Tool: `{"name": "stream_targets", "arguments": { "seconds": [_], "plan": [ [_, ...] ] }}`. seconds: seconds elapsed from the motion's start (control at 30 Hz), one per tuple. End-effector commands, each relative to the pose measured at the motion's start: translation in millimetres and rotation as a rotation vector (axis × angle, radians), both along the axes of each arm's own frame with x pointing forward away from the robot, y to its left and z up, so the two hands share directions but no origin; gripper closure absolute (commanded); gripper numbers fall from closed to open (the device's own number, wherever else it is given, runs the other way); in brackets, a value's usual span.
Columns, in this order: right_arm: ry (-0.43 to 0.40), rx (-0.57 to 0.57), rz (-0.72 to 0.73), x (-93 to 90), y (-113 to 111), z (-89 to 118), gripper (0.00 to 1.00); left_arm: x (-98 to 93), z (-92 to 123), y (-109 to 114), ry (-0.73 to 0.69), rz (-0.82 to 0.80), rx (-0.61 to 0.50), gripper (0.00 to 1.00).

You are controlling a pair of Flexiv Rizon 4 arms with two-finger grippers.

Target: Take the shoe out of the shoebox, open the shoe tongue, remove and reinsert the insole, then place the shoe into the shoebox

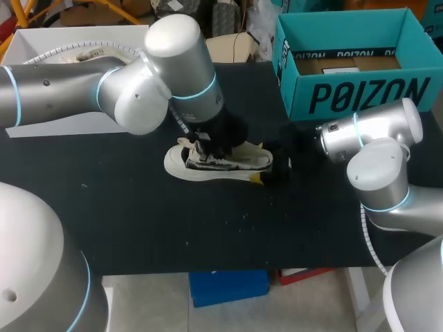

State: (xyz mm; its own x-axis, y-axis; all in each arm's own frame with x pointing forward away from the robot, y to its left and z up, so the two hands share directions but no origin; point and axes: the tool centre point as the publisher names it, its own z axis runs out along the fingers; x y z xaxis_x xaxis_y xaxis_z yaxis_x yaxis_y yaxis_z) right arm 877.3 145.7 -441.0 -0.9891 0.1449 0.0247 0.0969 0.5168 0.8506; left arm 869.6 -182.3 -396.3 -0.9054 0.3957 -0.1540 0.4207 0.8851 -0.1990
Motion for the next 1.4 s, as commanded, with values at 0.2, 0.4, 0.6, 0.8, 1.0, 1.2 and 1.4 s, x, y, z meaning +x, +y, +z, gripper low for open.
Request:
{"name": "stream_targets", "arguments": {
  "seconds": [0.2, 0.4, 0.6, 0.8, 1.0, 1.2, 1.4],
  "plan": [
    [0.002, -0.002, 0.0, -0.4, -0.5, -0.5, 1.0, -4.0, -15.9, -0.9, 0.024, 0.015, 0.012, 0.54],
    [0.002, -0.002, 0.0, -0.4, -0.5, -0.5, 1.0, 0.2, -17.2, -2.8, 0.153, 0.026, 0.024, 1.0],
    [0.002, -0.002, 0.0, -0.4, -0.5, -0.5, 1.0, 1.9, -8.9, -2.7, 0.251, 0.013, 0.066, 1.0],
    [0.002, -0.002, 0.0, -0.4, -0.5, -0.5, 1.0, -6.9, -10.8, -8.3, 0.326, -0.008, 0.084, 1.0],
    [0.002, -0.002, 0.0, -0.4, -0.5, -0.5, 1.0, -17.9, -19.3, -13.7, 0.347, -0.018, 0.107, 1.0],
    [0.002, -0.002, 0.0, -0.4, -0.5, -0.5, 1.0, -28.1, -23.8, -11.5, 0.328, 0.008, 0.137, 1.0],
    [0.002, -0.002, 0.0, -0.4, -0.5, -0.5, 1.0, -27.5, -32.0, -1.2, 0.272, 0.099, 0.122, 1.0]
  ]
}}
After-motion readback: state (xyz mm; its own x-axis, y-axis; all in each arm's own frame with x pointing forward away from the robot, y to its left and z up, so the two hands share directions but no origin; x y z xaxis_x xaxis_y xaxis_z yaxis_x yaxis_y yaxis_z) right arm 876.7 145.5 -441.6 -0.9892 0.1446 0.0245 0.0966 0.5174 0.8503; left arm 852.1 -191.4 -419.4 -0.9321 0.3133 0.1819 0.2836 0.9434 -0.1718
